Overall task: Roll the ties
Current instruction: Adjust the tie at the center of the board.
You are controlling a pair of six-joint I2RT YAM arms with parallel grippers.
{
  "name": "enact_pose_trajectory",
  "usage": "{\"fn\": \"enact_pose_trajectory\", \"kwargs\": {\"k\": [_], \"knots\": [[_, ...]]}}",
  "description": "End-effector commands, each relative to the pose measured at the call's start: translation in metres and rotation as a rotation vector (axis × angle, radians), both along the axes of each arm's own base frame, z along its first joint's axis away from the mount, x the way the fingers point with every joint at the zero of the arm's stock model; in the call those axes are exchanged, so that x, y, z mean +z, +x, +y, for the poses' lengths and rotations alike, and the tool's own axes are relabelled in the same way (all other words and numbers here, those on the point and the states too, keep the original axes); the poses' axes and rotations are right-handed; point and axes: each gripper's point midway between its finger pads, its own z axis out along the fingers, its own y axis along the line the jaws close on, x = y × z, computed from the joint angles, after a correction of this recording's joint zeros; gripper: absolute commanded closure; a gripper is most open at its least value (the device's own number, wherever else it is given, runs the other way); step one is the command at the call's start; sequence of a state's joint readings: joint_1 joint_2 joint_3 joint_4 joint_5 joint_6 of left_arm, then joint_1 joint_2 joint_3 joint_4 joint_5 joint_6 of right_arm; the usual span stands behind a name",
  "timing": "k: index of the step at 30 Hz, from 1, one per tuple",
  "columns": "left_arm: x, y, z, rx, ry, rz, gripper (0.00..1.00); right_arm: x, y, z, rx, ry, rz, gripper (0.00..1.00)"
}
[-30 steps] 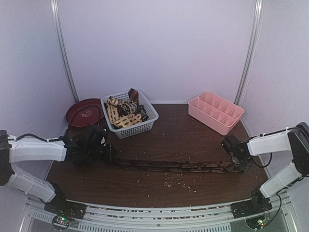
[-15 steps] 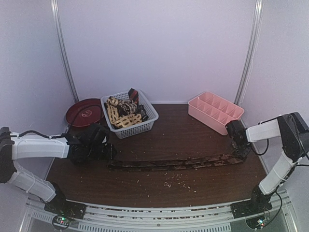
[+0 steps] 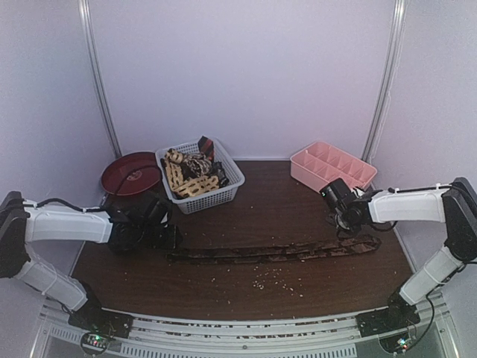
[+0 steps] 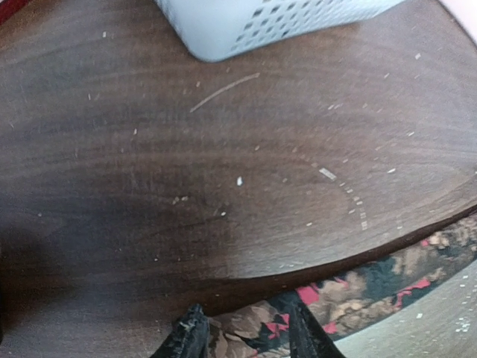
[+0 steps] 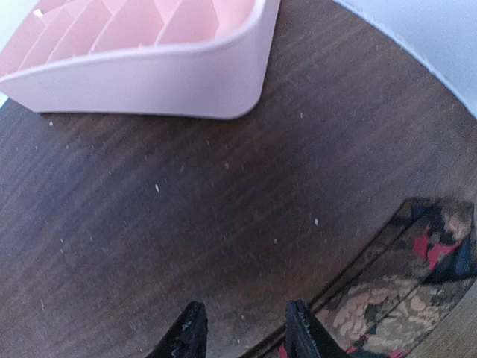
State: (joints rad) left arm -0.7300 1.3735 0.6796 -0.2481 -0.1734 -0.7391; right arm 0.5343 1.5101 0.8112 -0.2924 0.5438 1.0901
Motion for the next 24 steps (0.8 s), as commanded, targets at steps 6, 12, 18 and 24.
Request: {"fn": "enact_pose_trajectory", "kwargs": {"k": [6,12,18,24], "knots": [[-0.038,-0.006,0.018,0.057,0.084,0.054,0.80,-0.047,-0.035,0.003,-0.052,0.050,0.100,0.62],[-0.044,-0.005,0.026,0.083,0.121,0.055,0.89,-0.070,-0.047,-0.005,-0.085,0.033,0.161,0.62],[-0.046,-0.005,0.030,0.091,0.146,0.060,0.91,-0.072,-0.049,-0.009,-0.103,0.025,0.150,0.74],[-0.043,-0.005,0.033,0.102,0.151,0.049,0.89,-0.054,-0.046,-0.011,-0.106,0.021,0.116,1.00]]}}
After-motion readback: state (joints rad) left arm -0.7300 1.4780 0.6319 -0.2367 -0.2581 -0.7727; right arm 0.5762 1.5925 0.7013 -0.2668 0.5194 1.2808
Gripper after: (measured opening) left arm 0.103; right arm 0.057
